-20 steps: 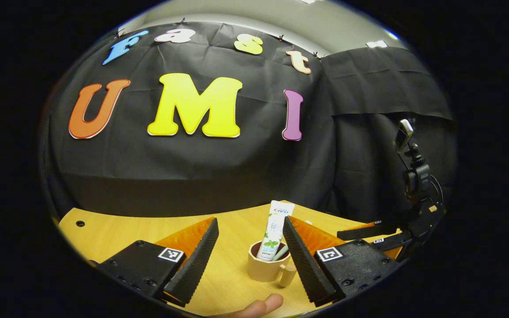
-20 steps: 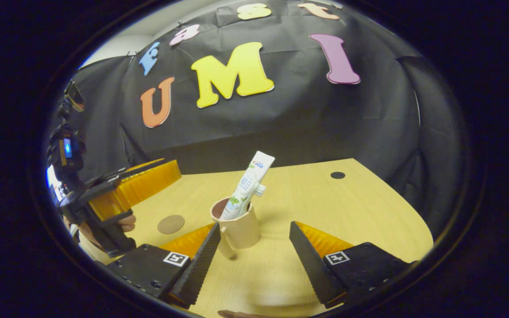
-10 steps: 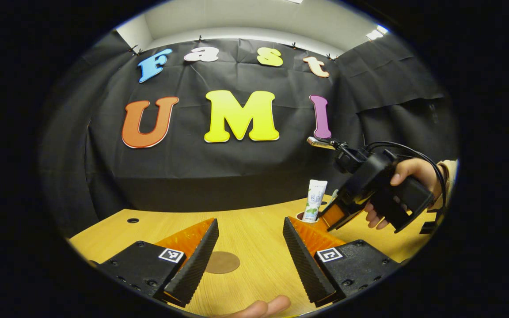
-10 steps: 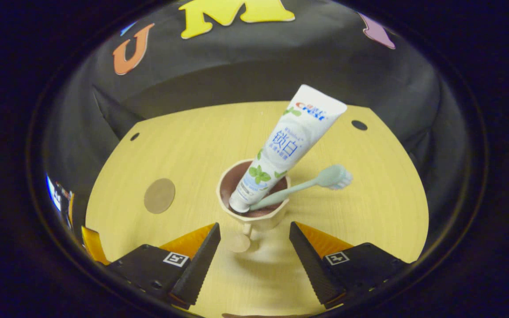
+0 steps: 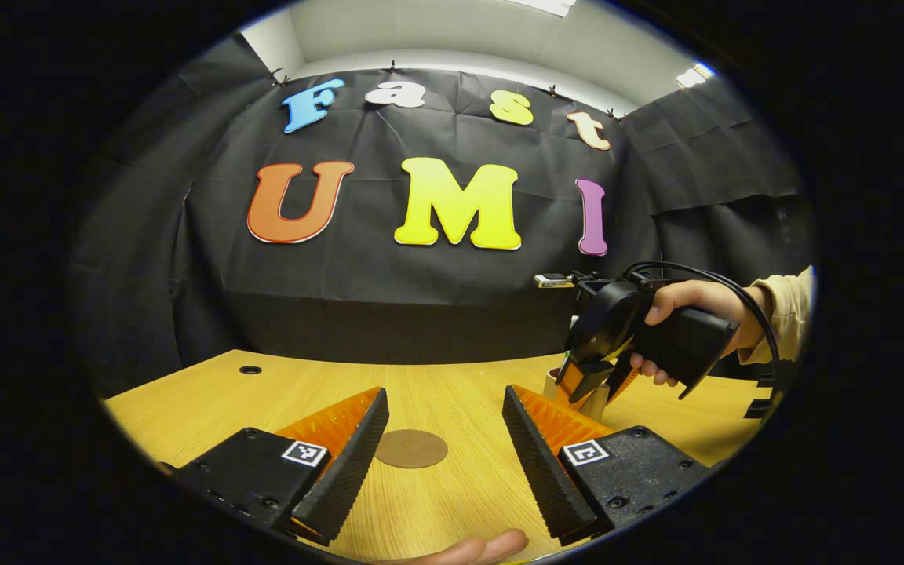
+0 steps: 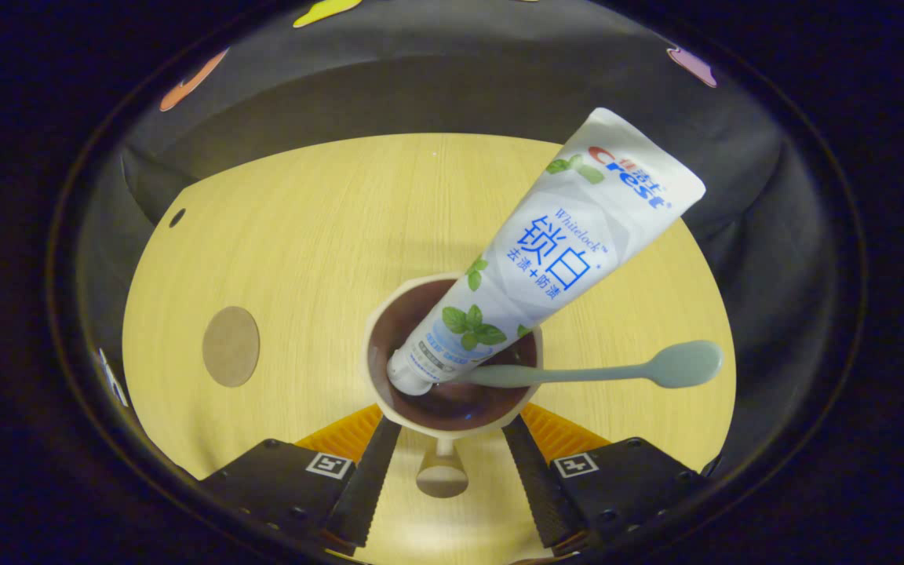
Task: Put the toothbrush and toothpaste on the desktop into the cup, then pick up the cup and place it on the coaster on the desktop.
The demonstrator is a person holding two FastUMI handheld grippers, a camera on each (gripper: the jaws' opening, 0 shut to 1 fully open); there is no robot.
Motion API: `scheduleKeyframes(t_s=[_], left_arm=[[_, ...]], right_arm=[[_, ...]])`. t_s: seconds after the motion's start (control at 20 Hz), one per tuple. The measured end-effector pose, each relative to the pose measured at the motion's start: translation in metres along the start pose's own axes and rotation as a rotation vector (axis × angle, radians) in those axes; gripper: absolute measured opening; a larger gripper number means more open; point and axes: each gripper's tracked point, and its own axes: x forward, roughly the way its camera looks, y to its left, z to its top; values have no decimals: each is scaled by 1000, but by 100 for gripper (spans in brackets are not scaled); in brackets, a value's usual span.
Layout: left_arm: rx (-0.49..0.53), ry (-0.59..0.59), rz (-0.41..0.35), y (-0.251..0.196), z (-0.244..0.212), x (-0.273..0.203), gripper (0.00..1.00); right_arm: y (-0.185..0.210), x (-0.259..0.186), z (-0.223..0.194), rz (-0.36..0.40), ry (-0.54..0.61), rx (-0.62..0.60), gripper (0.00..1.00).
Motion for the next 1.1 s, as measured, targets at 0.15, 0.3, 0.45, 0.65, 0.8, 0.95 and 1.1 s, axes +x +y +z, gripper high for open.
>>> scheduleKeyframes(t_s=[0.15, 0.3, 0.45, 0.65, 0.8, 0.95, 1.1], left_arm=[[30, -19, 20, 3, 3, -2, 93], [57, -29, 11, -4, 2, -2, 93], [65, -22, 0, -7, 0, -3, 93], [60, -21, -33, -18, 0, -4, 93], [56, -15, -76, -30, -3, -8, 93], [42, -17, -145, -50, -6, -13, 93], [32, -24, -130, -44, -4, -14, 93]], right_arm=[[0, 1, -5, -15, 21, -10, 71], [0, 5, -20, -12, 76, -25, 30], [0, 4, -19, -4, 80, -14, 24], [-4, -1, -19, 4, 53, -42, 20], [-3, 3, -14, 47, -20, -59, 20], [-3, 7, -12, 157, -85, -130, 20], [-12, 8, -13, 168, -101, -235, 20]])
